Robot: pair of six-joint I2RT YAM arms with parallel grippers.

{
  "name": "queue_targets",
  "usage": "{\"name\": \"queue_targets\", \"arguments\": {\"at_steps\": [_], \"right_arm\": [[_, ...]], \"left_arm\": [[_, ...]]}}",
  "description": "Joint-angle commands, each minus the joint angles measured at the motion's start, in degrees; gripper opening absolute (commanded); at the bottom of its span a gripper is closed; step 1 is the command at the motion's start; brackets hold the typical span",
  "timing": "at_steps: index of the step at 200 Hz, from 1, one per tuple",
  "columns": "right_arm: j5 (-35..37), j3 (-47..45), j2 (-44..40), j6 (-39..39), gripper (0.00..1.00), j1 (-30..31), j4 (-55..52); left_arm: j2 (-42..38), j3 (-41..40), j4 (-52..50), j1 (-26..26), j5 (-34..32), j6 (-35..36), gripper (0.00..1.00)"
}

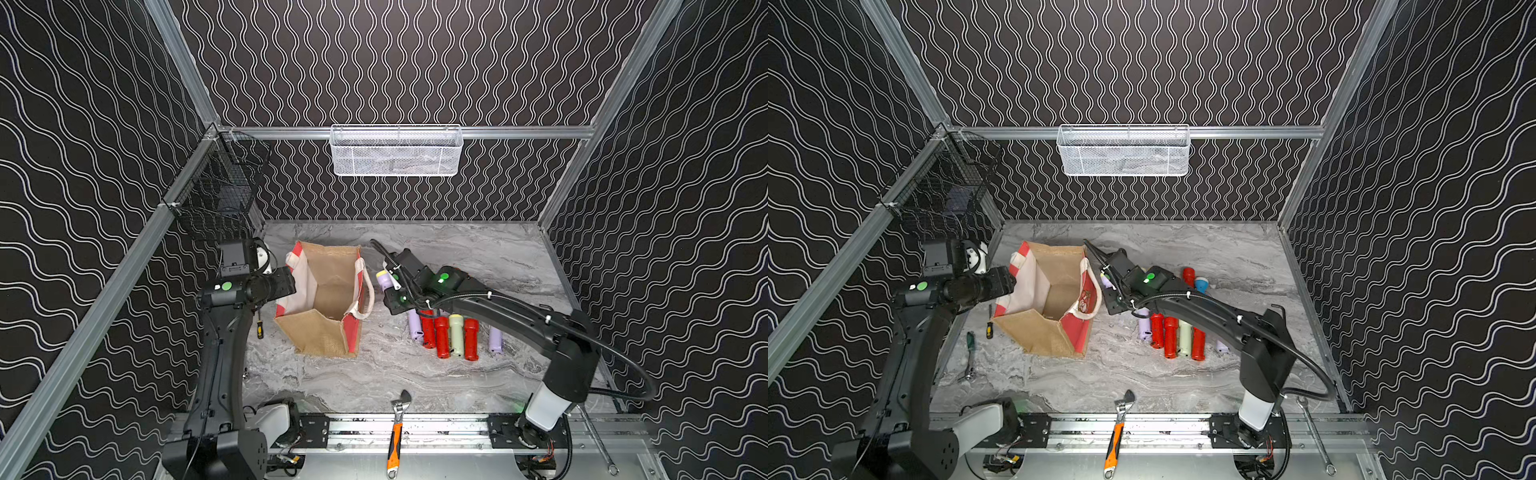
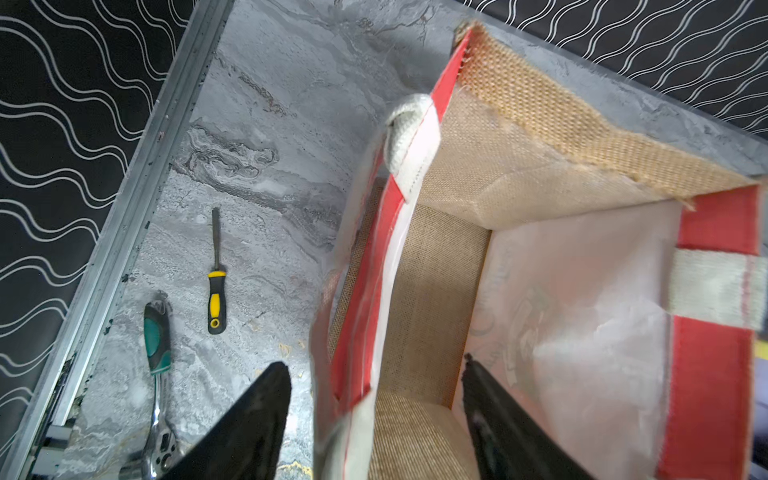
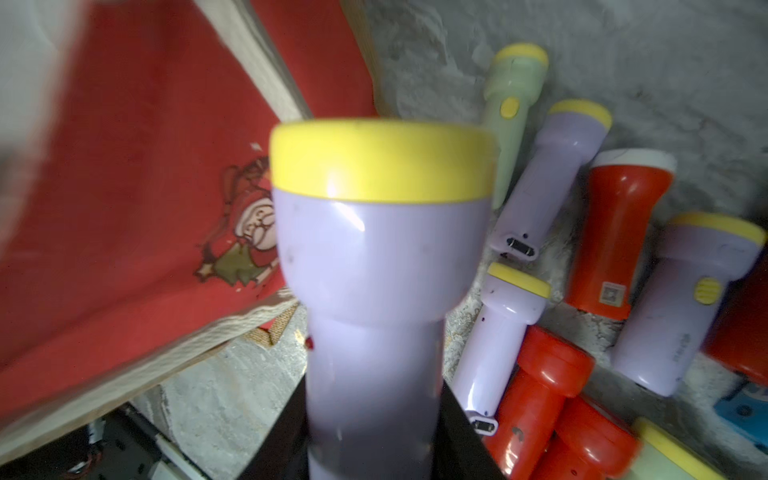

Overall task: Put the flashlights into the tote bags
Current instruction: Pick up the flashlight from the center of the board, then adjust the canvas bag at the center of the board.

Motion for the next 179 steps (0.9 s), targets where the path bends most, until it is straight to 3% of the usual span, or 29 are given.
{"name": "queue_targets", "arguments": {"at_steps": [1,45,76,115,179], "right_arm": [[0.1,2.4,-2.0,-2.1,0.15,0.0,4.1],[-7.5,13.1,0.7,-3.6,0.15,-0.1,5.4],[-14.1,18.6,3.6,-2.4,0.15,0.0,7.5],[-18.4,23.1,8.6,-0.1,0.14,0.0,7.7],[-22.8,26.3,12.9,5.2,0.14,0.0,11.8]], "left_arm": [[2.3,-0.7,3.1,0.1,-0.4,1.5,0.68],[4.9,-2.2,5.1,0.1,3.3,1.2,0.57],[5.1,-3.0,5.6,-0.1,7.0,0.9,0.38],[2.7,-5.3,4.9,-2.2,7.6,-0.4,0.23],[-1.3,-5.9,6.6,-7.3,15.2,-6.9,0.16]]}}
